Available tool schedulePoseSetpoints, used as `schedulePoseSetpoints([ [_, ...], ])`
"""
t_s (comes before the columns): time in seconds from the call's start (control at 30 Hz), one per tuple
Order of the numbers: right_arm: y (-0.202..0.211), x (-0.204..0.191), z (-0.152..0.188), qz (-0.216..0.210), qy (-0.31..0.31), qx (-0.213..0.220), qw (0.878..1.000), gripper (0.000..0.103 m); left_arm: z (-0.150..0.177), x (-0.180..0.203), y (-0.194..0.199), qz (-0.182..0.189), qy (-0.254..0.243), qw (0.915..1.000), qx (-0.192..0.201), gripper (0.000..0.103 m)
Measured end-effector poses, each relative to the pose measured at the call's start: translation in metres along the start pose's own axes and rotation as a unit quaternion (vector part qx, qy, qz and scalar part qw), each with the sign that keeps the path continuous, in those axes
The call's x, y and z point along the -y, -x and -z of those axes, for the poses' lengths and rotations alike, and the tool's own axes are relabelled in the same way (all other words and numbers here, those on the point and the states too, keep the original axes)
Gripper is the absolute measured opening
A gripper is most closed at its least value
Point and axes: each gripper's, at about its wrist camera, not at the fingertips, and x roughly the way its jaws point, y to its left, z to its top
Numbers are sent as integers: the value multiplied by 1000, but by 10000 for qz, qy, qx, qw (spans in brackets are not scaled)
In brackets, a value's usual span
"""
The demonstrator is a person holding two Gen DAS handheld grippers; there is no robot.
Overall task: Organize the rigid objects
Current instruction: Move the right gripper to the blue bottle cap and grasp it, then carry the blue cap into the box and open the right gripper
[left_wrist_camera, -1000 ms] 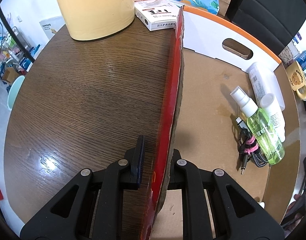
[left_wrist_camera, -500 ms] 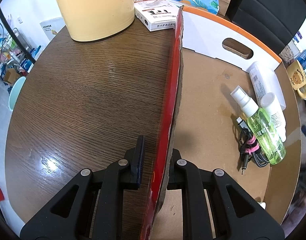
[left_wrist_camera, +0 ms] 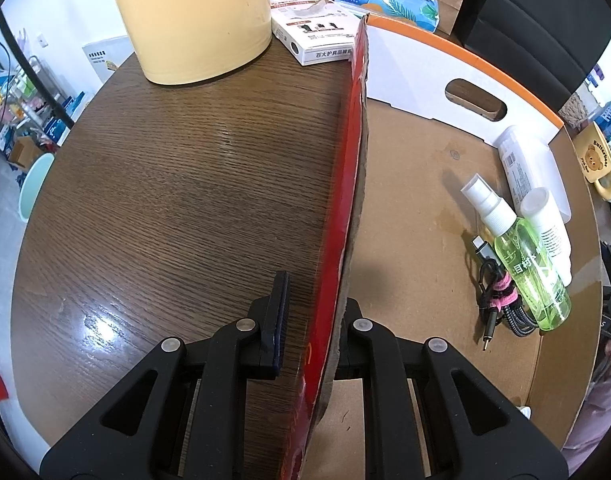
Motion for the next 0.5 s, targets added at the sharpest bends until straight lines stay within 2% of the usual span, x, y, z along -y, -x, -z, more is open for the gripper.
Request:
schedulePoseSetpoints([
  [0.2,0,-1,-4,-14,5,-22,10000,102,2,1,1,-21,-8,10000,17,11],
  [0.27,1,-3,-6,-41,37,43,10000,83,2,1,1,-18,-5,10000,18,11],
  [0.3,5,-4,-7,-41,32,98,9999,59,2,1,1,-19,-3,10000,19,11],
  [0.5,11,-10,-7,164,136,192,9996,59,2,1,1,-21,-8,10000,20,11],
])
